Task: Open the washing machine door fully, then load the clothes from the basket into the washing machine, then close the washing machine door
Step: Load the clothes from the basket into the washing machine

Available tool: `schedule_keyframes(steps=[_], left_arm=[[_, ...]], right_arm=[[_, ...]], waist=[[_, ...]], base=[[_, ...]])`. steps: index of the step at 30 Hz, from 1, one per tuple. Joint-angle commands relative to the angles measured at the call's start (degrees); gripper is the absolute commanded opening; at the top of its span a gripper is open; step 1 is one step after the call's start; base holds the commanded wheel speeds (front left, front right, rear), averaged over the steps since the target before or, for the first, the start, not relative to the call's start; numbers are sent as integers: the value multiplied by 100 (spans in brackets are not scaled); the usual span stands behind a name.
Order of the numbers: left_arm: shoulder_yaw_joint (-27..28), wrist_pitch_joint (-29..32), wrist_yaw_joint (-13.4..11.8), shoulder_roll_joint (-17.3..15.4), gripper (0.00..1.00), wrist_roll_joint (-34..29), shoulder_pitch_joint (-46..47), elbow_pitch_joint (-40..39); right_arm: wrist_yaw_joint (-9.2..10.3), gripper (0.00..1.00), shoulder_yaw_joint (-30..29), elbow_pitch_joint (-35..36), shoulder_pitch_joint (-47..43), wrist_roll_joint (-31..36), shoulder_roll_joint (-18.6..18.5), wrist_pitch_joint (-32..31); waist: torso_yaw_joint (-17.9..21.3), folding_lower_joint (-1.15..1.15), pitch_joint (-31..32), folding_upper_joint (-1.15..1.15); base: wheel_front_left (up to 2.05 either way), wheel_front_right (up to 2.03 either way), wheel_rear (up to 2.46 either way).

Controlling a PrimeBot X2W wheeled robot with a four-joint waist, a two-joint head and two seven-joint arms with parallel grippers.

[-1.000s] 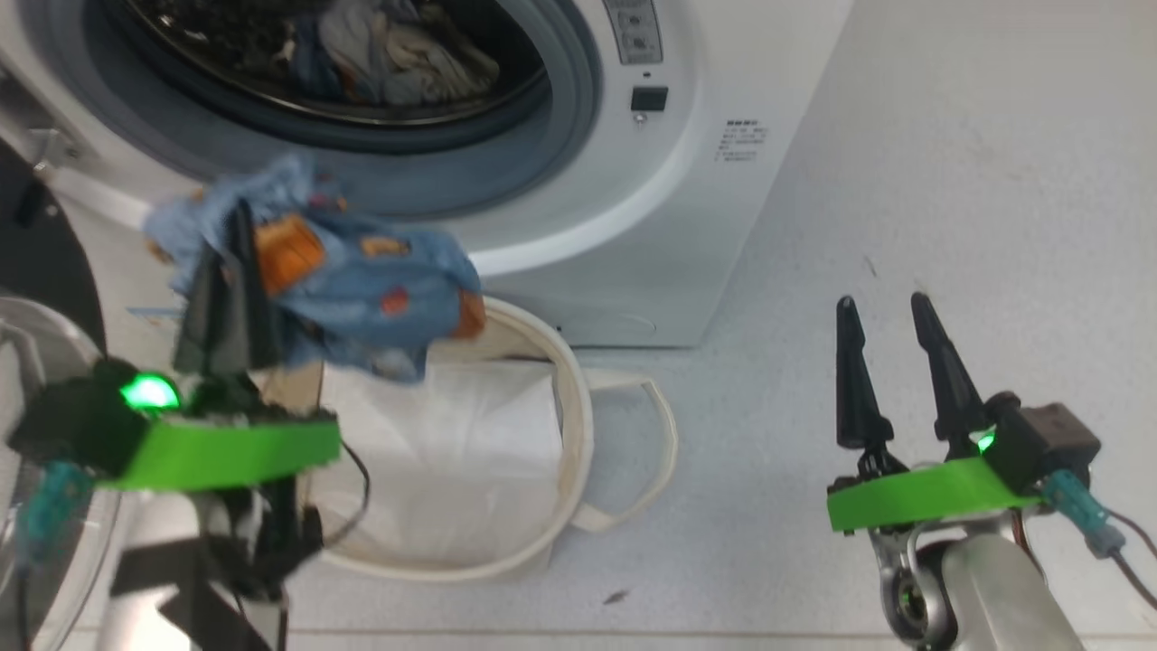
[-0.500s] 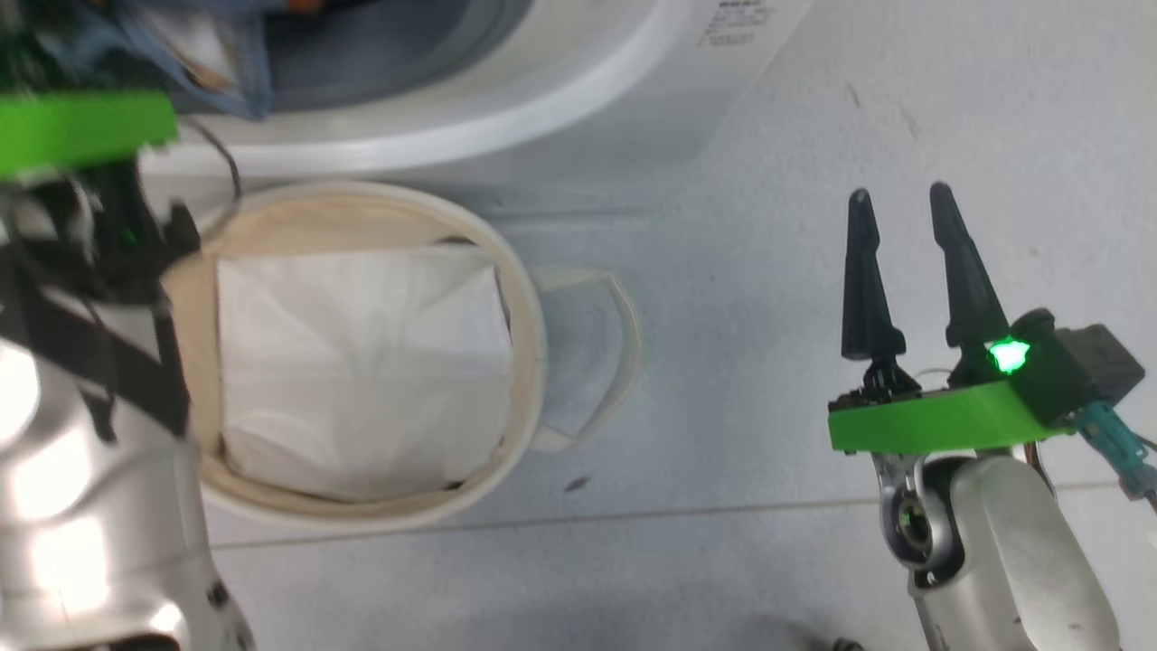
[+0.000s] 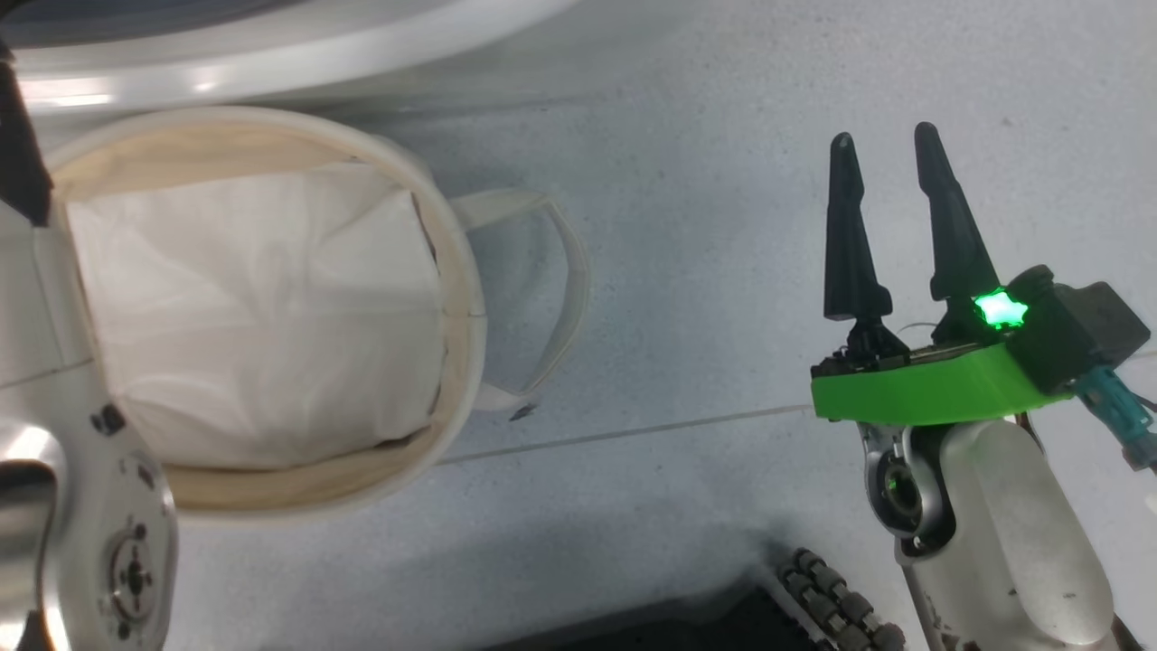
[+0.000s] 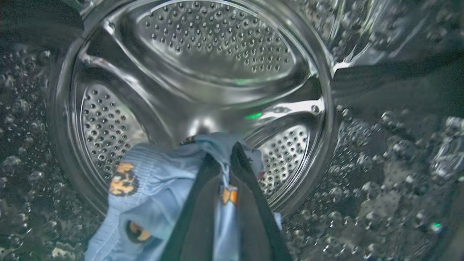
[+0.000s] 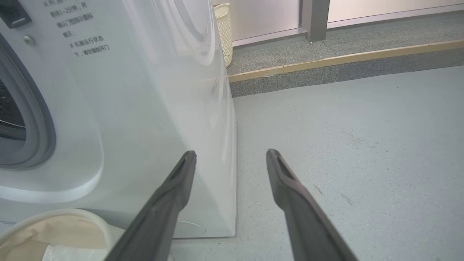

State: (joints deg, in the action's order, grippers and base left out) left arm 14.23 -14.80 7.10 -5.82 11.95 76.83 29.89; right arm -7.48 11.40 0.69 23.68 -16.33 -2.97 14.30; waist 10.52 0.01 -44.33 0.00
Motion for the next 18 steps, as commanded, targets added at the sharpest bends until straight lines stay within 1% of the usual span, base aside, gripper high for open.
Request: schedule_keyframes(steps=[1, 3, 5, 7, 9, 14, 15, 18], left_arm=[[93, -19, 37, -290, 0, -92, 115, -145], [234, -19, 25, -324, 0, -217, 206, 92], [324, -19, -71, -392, 0, -396, 290, 384], [541, -19, -295, -437, 0, -482, 404, 417], [625, -19, -438, -431, 0, -620, 399, 526], [627, -19, -417, -315, 0, -718, 466, 1066], [646, -19, -412, -282, 100, -699, 485, 1239], [618, -19, -386, -289, 100, -744, 576, 1558]], right_arm=[[-1, 100, 130, 201, -64, -37, 10, 70], [-1, 100, 124, 221, -64, -28, 10, 70], [-1, 100, 126, 231, -61, 2, 10, 70], [-1, 100, 145, 244, -45, 16, 10, 70], [-1, 100, 151, 243, -44, 27, 10, 70], [-1, 100, 179, 214, -19, 93, 10, 70], [-1, 100, 181, 211, -11, 101, 10, 70], [-1, 100, 163, 203, 8, 127, 10, 70]], waist=[[62, -1, -78, 0], [60, -1, -128, 0], [54, -1, -175, 0], [57, -1, -234, 0], [37, -1, -263, 0], [-31, -1, -295, 0], [-46, -1, -289, 0], [-81, -1, -268, 0]], base=[[0, 0, 0], [0, 0, 0], [0, 0, 0], [0, 0, 0], [0, 0, 0], [0, 0, 0], [0, 0, 0], [0, 0, 0]])
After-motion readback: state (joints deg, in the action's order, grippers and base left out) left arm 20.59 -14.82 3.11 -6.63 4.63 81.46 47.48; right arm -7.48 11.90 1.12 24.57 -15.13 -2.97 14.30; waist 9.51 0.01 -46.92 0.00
